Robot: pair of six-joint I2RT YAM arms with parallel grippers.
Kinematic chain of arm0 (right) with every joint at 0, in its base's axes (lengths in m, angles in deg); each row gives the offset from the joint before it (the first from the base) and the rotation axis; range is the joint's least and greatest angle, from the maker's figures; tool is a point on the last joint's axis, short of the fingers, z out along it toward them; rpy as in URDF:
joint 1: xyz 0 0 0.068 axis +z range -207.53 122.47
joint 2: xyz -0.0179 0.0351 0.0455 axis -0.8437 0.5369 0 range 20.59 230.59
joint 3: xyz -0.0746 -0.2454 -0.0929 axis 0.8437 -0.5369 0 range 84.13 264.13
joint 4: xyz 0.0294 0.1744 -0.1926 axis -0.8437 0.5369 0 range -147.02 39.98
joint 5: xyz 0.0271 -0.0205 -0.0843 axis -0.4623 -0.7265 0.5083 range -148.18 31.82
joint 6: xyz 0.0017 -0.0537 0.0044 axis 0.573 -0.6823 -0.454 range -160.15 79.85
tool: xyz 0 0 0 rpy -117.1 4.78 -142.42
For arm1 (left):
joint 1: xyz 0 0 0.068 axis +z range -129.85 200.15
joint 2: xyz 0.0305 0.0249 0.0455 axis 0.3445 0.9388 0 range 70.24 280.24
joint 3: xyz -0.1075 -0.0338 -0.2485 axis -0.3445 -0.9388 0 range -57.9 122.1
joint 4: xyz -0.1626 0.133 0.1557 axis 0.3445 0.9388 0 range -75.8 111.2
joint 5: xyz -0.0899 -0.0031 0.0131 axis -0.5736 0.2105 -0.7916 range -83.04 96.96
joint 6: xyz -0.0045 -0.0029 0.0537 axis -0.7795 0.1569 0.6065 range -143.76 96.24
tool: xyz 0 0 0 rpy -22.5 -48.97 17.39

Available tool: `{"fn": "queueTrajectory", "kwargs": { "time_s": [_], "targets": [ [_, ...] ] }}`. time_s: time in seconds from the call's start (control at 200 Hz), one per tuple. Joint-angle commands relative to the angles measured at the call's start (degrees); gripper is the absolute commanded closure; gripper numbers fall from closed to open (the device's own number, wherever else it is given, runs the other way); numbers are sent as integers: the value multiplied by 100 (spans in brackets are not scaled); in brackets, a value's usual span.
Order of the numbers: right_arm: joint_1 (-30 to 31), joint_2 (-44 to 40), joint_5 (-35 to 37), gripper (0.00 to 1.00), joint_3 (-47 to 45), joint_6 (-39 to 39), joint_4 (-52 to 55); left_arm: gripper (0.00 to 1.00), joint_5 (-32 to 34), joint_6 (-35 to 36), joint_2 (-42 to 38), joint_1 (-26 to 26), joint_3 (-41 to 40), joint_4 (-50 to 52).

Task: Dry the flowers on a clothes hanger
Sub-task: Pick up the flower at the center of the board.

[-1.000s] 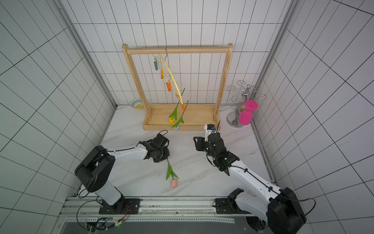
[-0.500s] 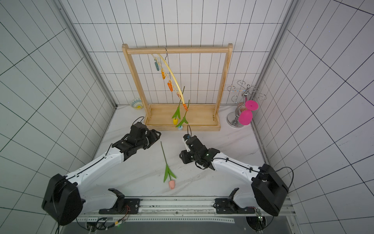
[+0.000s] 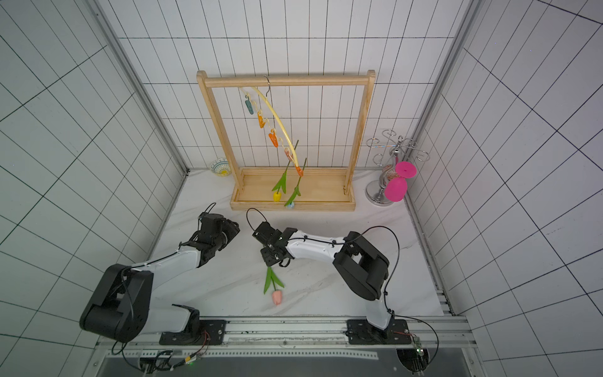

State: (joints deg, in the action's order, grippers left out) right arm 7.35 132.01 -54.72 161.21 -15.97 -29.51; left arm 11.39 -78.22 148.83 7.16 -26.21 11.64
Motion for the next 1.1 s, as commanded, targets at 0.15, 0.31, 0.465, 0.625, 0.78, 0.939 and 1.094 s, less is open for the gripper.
{"fn": "queueTrajectory", "kwargs": {
  "time_s": [0.15, 0.31, 0.465, 0.625, 0.78, 0.939, 1.094],
  "targets": [
    [224, 478, 357, 59, 648, -10, 545, 38, -12, 58, -143, 34, 12, -279],
    [244, 641, 389, 61, 719, 41, 554, 38, -100, 53, -19, 34, 52, -288],
    [261, 723, 326, 68, 730, 92, 570, 39, -69, 67, -75, 34, 46, -271],
    [299, 711, 325, 71, 765, 156, 609, 39, -52, 71, -124, 34, 29, -271],
    [304, 833, 401, 74, 809, 212, 657, 40, -61, 76, -116, 34, 30, -271],
    [305, 884, 418, 77, 809, 239, 644, 40, -90, 73, -123, 34, 36, -276],
    [293, 870, 341, 87, 809, 238, 633, 40, -100, 67, -131, 34, 31, -271]
  ]
}}
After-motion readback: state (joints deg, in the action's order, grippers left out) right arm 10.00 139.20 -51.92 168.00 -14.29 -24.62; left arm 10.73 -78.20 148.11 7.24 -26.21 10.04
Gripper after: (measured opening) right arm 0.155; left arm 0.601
